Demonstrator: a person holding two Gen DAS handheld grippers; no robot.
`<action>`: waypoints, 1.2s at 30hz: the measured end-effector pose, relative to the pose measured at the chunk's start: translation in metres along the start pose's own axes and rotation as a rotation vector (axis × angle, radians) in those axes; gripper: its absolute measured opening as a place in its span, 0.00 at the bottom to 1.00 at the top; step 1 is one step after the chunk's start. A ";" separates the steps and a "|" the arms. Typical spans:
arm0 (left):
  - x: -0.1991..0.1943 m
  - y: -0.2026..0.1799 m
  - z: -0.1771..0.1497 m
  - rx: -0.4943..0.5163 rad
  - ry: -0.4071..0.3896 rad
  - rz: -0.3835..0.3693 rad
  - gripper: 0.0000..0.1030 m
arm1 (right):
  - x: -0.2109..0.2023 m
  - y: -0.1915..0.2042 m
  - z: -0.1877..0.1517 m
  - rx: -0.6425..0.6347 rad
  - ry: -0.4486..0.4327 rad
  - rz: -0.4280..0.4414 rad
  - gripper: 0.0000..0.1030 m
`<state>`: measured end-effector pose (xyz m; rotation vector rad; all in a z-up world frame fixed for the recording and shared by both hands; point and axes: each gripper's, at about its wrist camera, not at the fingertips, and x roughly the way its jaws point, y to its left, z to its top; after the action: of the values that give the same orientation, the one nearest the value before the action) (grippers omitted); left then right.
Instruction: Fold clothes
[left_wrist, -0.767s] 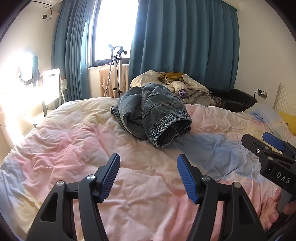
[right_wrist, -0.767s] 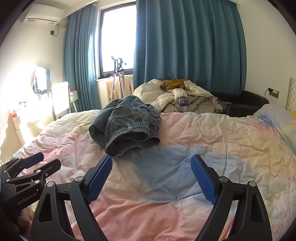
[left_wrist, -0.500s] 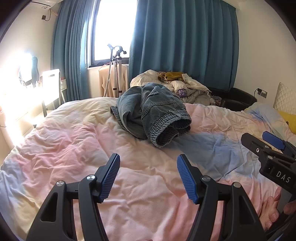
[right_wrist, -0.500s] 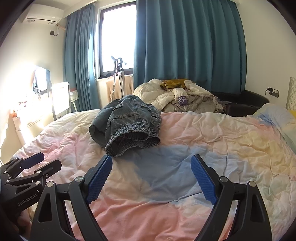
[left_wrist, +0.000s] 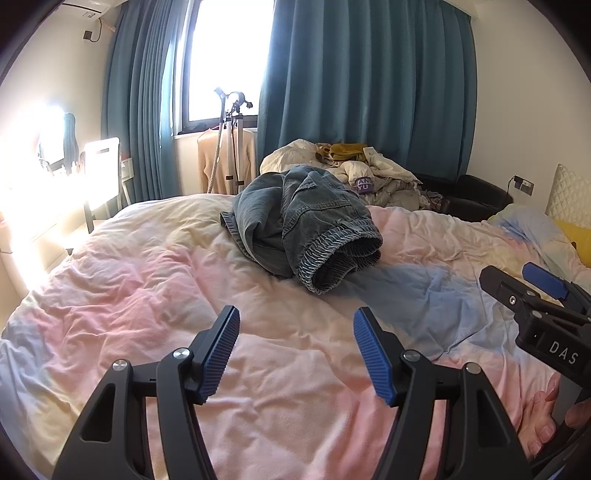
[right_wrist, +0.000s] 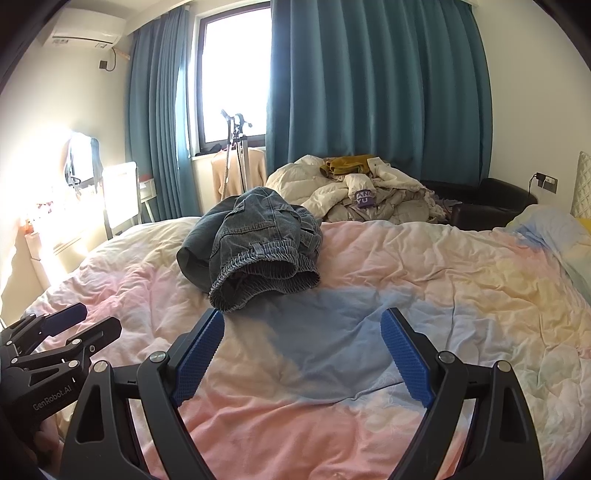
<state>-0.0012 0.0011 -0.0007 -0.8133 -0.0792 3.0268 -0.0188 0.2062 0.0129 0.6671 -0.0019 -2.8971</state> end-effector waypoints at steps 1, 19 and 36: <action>0.000 0.000 0.000 0.000 0.000 0.000 0.64 | 0.001 0.000 0.000 0.002 0.001 0.001 0.86; 0.004 0.001 0.003 0.025 -0.008 0.014 0.64 | 0.002 -0.008 -0.010 0.041 0.019 -0.027 0.86; -0.054 0.020 0.022 0.012 0.036 0.022 0.64 | -0.030 0.003 0.021 0.110 0.147 -0.037 0.86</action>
<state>0.0348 -0.0210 0.0446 -0.8736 -0.0529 3.0284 -0.0009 0.2077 0.0455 0.9070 -0.1327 -2.8929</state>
